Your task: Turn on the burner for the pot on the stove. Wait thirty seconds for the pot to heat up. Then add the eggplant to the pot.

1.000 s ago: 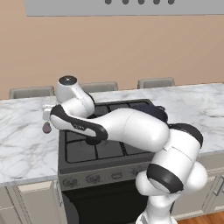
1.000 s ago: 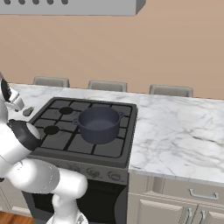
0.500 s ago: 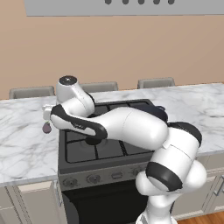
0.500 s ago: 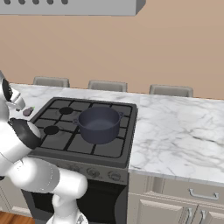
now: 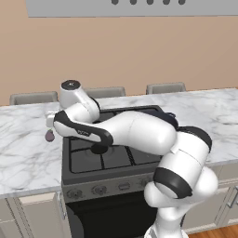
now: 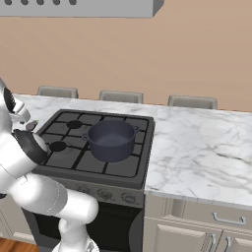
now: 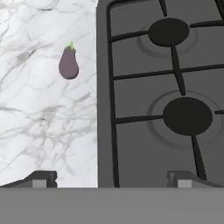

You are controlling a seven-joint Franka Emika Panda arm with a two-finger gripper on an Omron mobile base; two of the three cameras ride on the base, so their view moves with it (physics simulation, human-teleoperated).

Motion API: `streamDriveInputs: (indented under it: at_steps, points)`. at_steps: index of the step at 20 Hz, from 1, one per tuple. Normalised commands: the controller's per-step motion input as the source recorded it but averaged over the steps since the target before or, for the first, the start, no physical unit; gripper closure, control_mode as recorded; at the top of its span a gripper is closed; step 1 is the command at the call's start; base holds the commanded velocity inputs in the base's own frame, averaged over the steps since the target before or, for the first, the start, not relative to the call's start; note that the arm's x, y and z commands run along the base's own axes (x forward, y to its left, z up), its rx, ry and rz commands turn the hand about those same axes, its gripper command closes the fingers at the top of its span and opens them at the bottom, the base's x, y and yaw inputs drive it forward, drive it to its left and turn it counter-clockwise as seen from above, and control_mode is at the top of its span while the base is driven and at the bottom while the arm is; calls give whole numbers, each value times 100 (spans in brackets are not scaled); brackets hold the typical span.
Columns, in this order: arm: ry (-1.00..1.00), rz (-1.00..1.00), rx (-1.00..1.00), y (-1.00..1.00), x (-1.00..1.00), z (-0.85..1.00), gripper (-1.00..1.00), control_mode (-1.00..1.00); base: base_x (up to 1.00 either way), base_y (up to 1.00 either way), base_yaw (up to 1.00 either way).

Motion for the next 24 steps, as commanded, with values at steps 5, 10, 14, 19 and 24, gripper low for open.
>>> streamDriveInputs:
  at_steps: [5,10,14,19,24]
  points:
    - [0,1,-3,7,7,-8,-100,-100,0,0,0]
    - [0,3,0,13,19,-10,-100,-100,0,0,0]
    - [0,5,0,11,25,-16,-100,-100,0,0,0]
    - [0,3,-3,2,12,-9,-100,-100,0,0,0]
    - [0,0,-6,6,6,-2,-100,-100,0,0,0]
